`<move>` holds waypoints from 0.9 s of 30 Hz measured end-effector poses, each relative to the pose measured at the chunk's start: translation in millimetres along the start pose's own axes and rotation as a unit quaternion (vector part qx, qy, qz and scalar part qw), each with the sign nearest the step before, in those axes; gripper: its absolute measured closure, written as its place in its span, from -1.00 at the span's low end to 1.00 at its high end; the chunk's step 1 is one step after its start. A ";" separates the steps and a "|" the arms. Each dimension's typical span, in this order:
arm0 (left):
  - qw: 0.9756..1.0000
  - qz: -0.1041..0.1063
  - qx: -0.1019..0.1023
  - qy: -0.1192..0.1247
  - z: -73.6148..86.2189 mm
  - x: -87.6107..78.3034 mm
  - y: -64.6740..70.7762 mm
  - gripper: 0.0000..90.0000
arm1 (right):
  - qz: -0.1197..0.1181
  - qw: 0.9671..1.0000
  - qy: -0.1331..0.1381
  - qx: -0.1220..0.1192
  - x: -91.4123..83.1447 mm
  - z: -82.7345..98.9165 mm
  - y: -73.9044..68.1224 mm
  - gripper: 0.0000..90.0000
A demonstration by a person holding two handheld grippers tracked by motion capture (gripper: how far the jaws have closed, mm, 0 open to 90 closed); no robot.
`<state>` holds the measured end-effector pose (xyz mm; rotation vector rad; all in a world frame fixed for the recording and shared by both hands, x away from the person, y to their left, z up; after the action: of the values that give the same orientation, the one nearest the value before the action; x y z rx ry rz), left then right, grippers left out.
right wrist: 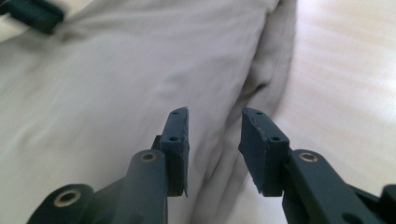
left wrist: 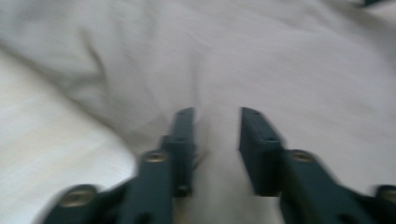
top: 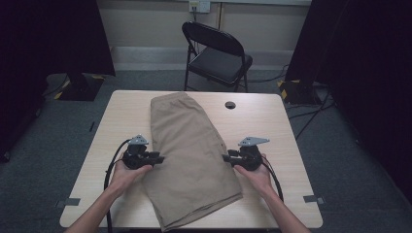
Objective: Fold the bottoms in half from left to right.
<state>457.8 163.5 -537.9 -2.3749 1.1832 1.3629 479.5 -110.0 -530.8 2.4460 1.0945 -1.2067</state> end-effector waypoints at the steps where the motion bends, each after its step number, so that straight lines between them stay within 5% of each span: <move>1: 1.000 0.014 0.008 -0.011 4.2 0.6 4.7 0.71 | -0.002 1.000 -0.001 0.003 2.4 -3.1 0.9 0.41; 4: 1.000 -0.005 0.012 -0.026 10.2 2.7 7.4 0.59 | -0.007 1.000 0.002 0.006 12.8 -16.3 2.9 0.42; 7: 1.000 0.015 0.013 -0.007 5.4 -3.8 17.1 0.54 | -0.005 1.000 -0.004 0.013 24.1 -21.0 4.9 0.45; 10: 0.999 0.011 0.024 -0.021 10.3 1.1 21.1 0.49 | -0.008 1.000 -0.020 0.014 32.8 -16.7 4.2 0.83; 11: 0.999 0.001 0.027 -0.029 12.4 3.5 19.3 0.46 | -0.020 1.000 -0.016 0.004 32.7 -15.8 0.8 1.00; 15: 0.999 -0.012 0.006 -0.046 17.1 11.4 5.3 0.39 | -0.023 1.000 -0.013 -0.011 22.5 -12.7 -4.2 1.00; 18: 0.999 -0.010 -0.004 -0.035 13.2 15.3 -2.6 0.32 | -0.022 0.999 -0.021 -0.014 16.1 -4.4 -4.7 1.00; 27: 0.999 -0.042 0.030 -0.017 -9.4 32.6 -7.5 0.31 | -0.040 0.998 -0.049 -0.017 -0.6 31.0 -21.1 1.00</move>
<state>478.1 145.8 -559.9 -2.3223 1.0870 1.3170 445.9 -110.0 -547.4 2.3109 1.1848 -1.3058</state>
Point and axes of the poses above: each handheld gripper's, and its own axes: x roughly forward along the jaws, z roughly out of its underside, y roughly to its right, the point moved 10 cm from there along x, roughly forward along the jaws, and after that the axes turned 13 degrees about -y, right-handed, at the moved point
